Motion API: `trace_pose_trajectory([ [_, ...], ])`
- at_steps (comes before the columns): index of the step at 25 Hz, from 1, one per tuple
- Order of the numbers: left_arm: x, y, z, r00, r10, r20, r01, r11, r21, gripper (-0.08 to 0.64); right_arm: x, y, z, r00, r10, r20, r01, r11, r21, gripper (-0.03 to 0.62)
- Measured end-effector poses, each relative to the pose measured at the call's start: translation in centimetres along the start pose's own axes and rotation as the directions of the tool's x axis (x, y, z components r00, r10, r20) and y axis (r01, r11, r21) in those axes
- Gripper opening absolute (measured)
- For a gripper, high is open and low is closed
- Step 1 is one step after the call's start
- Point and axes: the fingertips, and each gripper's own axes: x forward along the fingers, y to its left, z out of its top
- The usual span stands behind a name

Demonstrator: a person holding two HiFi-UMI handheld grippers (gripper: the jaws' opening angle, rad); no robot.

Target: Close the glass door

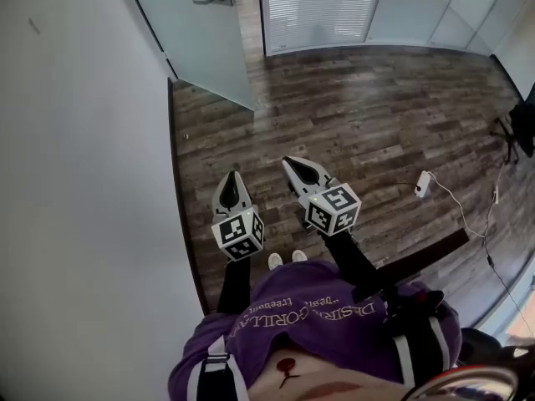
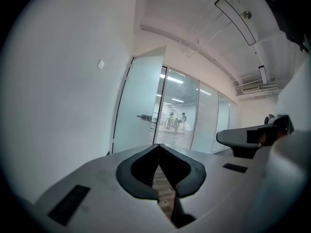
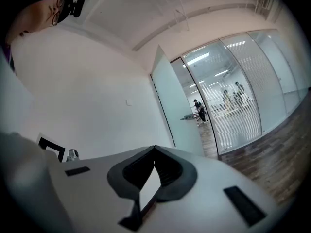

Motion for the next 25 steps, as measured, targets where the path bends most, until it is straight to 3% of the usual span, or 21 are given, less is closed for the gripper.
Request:
trace_pose_trajectory([
  [16, 0.2, 3.0, -0.6, 1.000, -0.007, -0.009, 0.006, 0.999, -0.043, 0.002, 1.9, 2.1, -0.8, 0.999, 0.043, 0.016, -0.043, 0.999, -0.015, -0.003],
  [20, 1.9, 2.8, -1.0, 0.999, -0.029, -0.027, 0.028, 0.999, -0.039, 0.002, 3.2, 1.3, -0.5, 0.999, 0.030, 0.014, -0.030, 0.998, -0.047, -0.003],
  [25, 5.6, 3.4, -0.2, 1.000, -0.006, -0.017, 0.005, 0.999, -0.046, 0.002, 6.0, -1.0, 0.8, 0.999, 0.037, 0.033, -0.034, 0.997, -0.074, -0.003],
])
